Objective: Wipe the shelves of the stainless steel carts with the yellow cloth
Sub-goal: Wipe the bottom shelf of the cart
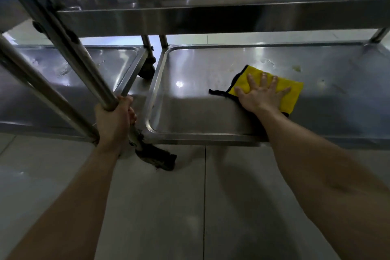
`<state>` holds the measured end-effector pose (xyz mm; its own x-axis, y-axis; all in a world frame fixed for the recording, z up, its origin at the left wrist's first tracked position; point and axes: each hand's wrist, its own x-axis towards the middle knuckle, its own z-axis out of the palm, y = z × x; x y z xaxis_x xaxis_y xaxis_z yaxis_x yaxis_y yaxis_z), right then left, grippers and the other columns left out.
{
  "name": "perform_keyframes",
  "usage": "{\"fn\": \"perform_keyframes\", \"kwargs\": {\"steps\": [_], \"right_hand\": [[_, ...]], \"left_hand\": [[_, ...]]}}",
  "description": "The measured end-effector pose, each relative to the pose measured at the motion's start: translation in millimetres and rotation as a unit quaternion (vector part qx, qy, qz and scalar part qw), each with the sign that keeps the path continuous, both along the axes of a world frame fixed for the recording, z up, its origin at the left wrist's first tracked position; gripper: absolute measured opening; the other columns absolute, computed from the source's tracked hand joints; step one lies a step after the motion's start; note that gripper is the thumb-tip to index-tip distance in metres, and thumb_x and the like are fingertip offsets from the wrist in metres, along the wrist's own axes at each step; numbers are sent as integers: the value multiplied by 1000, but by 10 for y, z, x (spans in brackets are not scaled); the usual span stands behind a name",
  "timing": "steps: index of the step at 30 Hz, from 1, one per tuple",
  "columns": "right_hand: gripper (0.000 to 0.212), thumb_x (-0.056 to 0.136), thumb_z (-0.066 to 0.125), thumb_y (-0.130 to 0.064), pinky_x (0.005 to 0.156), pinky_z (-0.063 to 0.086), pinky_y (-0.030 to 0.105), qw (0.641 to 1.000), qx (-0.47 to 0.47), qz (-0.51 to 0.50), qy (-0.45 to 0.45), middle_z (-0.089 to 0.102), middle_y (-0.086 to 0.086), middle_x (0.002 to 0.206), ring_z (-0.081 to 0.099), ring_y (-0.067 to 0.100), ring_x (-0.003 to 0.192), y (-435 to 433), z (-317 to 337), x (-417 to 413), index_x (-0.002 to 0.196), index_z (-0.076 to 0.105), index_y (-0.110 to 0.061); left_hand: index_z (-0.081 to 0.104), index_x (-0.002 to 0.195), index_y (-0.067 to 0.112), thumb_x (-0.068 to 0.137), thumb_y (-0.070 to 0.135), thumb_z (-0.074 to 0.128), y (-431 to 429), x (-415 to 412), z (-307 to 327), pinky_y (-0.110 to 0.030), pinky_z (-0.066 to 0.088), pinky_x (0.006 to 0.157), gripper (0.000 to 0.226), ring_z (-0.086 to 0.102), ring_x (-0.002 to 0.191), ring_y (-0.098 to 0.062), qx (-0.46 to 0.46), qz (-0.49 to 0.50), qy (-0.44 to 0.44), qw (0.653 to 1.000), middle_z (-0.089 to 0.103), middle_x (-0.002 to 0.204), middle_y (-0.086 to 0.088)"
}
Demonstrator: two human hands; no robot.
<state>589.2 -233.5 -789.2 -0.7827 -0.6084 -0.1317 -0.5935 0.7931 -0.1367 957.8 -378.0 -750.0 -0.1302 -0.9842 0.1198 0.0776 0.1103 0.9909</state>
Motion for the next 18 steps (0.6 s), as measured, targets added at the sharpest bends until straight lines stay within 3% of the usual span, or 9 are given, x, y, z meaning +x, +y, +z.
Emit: {"fn": "perform_keyframes", "kwargs": {"steps": [5,10,14,18], "right_hand": [[85,96,10,-86,115,-13,83,986,10,165,14,-12,4,180,-14,41,164,-749,32,1043,170,1,-45],[78,99,11,-83,115,-15,82,946,-5,323,18,-13,0,180,-17,39,164,-832,-31,1925,168,0,-50],[68,104,15,-76,121,-13,75,933,-20,358,-9,-8,-9,180,-15,27,166,-598,-12,1900,168,8,-52],[60,108,23,-66,128,-10,64,946,-47,320,-34,-2,-19,179,-8,14,166,-201,-40,1507,166,14,-55]], "left_hand": [[50,54,26,82,25,71,43,-14,41,-28,36,46,36,37,40,-15,-1,-1,10,1000,38,47,2],[51,55,26,86,21,70,57,-38,36,-26,38,46,36,40,38,-13,-2,20,6,1000,41,47,3],[56,50,28,89,26,69,85,-59,61,-28,41,46,41,44,39,-14,7,36,-13,999,45,47,2],[62,50,19,88,37,67,77,-19,71,-24,46,46,42,58,43,-18,-10,40,-89,995,60,47,-4]]}}
